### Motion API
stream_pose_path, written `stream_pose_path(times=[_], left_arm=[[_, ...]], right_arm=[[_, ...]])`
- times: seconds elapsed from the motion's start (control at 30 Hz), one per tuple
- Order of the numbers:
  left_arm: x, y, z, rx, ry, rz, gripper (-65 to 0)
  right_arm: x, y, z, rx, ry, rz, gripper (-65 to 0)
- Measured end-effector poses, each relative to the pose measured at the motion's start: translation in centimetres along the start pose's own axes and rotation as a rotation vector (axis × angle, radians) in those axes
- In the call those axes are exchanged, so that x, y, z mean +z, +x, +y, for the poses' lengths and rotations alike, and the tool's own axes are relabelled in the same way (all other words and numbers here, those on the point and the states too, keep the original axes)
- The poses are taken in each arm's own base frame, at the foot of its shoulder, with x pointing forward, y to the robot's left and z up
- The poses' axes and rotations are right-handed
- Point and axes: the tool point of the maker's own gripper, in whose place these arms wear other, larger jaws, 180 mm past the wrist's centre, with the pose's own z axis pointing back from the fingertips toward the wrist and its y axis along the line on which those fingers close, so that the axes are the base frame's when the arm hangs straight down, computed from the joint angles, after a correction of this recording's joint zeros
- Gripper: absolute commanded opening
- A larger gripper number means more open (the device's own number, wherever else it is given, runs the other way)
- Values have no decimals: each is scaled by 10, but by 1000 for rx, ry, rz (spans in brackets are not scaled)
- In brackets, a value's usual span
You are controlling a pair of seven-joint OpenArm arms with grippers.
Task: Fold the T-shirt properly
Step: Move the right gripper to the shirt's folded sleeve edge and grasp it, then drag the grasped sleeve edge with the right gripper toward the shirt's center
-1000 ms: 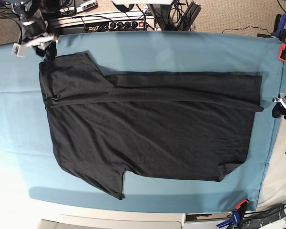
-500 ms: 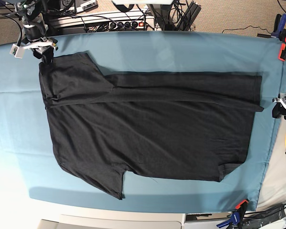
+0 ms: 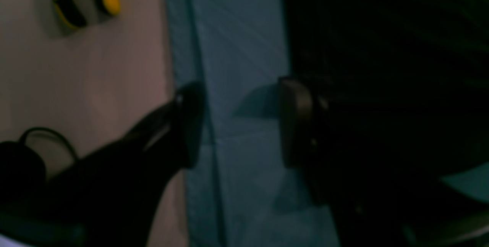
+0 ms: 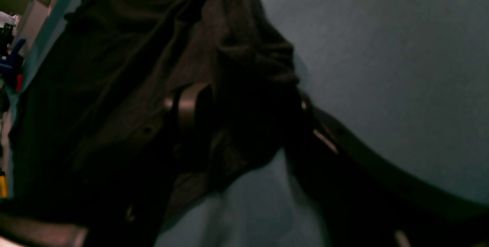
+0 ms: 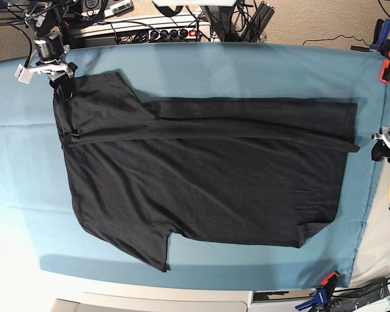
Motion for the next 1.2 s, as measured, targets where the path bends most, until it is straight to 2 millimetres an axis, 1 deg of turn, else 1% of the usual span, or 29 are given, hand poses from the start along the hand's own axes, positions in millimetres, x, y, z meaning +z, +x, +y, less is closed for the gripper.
stream_pose_path(times=[0.13,0.4,0.5,0.57,0.73,0.83,0.9,1.07,1.2], left_arm=[[0,-1,2,-7,8,5,-326],[0,-1,2,-8,11,7,-326],[0,-1,2,-9,11,7,-326],[0,-1,2,-8,11,7,-326],[0,-1,2,-9,11,7,-326],[0,-1,2,-8,11,7,-326],[0,-1,2,-8,11,7,-326],[0,-1,2,-9,11,7,-326],[0,-1,2,-8,11,5,-326]], right_arm=[[1,-4,3,-17,21,17,-356],[7,-9,1,-22,26,28,-356],[8,-10,5,-20,47,35,-364],[8,-12,6,-12,55,42,-407],[8,-18,6,-2,59,70,-573],[9,-23,14,29,103,89,-646],[10,-25,21,52,144,97,-650],[7,-27,32,14,196,106,-650],[-3,-15,44,9,232,71,-650]])
